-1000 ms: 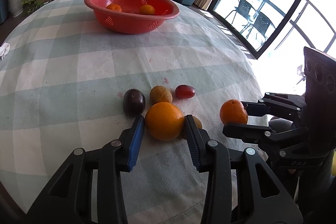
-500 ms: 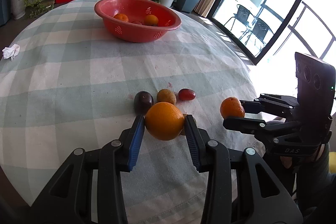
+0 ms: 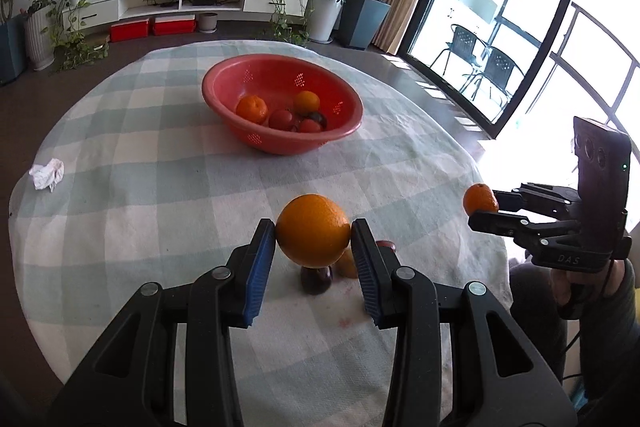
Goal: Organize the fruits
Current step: 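Carry the large orange and tangerine over the red bowl with both grippers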
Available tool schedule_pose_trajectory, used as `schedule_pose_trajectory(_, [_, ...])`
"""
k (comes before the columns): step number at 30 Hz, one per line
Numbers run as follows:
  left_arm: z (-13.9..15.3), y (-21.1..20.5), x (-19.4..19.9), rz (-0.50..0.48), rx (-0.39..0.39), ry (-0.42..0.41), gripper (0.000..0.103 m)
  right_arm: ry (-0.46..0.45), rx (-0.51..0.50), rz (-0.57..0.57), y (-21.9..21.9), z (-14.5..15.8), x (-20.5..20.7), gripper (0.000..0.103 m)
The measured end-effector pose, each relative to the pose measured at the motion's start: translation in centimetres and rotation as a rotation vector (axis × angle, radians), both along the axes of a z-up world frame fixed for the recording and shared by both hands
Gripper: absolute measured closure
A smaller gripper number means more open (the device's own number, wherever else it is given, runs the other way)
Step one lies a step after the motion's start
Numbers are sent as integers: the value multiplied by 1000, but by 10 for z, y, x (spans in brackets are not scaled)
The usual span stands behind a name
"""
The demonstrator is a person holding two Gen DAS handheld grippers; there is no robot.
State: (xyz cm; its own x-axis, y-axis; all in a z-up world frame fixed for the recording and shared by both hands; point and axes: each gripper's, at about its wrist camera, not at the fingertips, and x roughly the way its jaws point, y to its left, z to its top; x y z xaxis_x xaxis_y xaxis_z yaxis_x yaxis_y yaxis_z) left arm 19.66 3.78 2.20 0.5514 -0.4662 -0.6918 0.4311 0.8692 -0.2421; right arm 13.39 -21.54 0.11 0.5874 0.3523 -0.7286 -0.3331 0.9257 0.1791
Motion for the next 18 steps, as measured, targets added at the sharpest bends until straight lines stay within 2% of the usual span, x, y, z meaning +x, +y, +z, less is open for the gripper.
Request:
schedule_pose_trajectory(6, [38,-4,54,-5,38,-81,66,-92,-23,-29,-5,43,39,63])
schedule_pose_trajectory(10, [51,-15,97,-11,64,-104,66,-143,-22,-41,4,66,78,63])
schedule_pose_trajectory(14, [38,-34,135,-24,131,-97,66,-113,13,-58,15,64,129,63])
schedule_pose_trajectory(18, [11,-50,154,-42,153,-72,66,-26,35,-82,25,40,176,63])
